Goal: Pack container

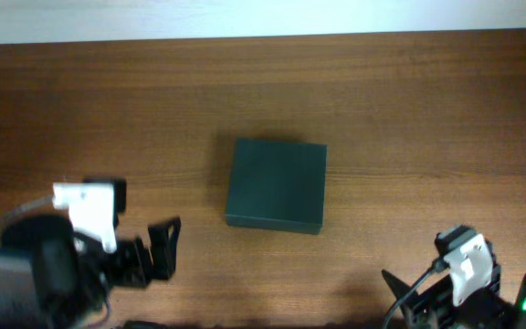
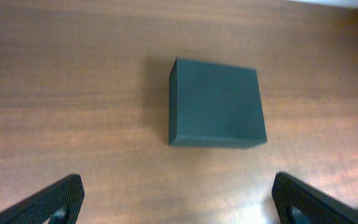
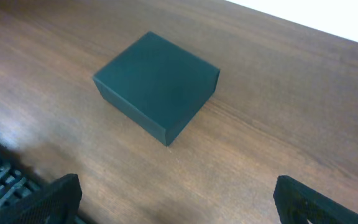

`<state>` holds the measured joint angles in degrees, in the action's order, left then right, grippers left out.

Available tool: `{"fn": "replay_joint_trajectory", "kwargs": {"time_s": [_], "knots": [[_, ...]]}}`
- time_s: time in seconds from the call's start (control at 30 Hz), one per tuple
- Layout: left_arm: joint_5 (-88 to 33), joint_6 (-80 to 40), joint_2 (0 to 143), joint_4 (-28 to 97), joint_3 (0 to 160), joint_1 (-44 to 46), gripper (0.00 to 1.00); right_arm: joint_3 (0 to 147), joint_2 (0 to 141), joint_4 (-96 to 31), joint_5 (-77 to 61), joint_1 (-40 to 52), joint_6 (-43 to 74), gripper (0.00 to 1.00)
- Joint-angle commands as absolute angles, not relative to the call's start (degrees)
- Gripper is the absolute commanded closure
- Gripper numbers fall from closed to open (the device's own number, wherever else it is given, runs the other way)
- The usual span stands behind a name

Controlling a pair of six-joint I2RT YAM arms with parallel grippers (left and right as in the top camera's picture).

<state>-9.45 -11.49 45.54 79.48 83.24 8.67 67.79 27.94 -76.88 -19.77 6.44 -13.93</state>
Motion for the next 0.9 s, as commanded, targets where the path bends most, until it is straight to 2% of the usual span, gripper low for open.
{"fn": "replay_joint_trajectory", "kwargs": {"time_s": [0.0, 0.17, 0.33, 0.63, 0.87], "knots": [[-10.26, -10.87, 36.42, 75.7, 72.44, 8.82, 0.01, 62.89, 22.46, -74.22, -19.22, 6.68, -12.4, 0.01], [-10.24, -14.33, 25.56, 69.78, 57.52, 8.82, 0.01, 61.49, 20.56, -71.9, -19.2, 6.68, -11.68, 0.01], [-10.13, -19.05, 23.18, 63.96, 49.82, 8.82, 0.01, 61.49, 20.58, -71.99, -19.2, 6.7, -11.7, 0.01], [-3.4, -19.05, 23.29, 52.66, 44.71, 8.82, 0.01, 61.49, 20.58, -72.01, -19.2, 6.68, -11.73, 0.01], [-3.6, -19.05, 23.29, 52.36, 44.69, 8.82, 0.01, 61.49, 20.58, -72.01, -19.2, 6.68, -11.73, 0.01]]}}
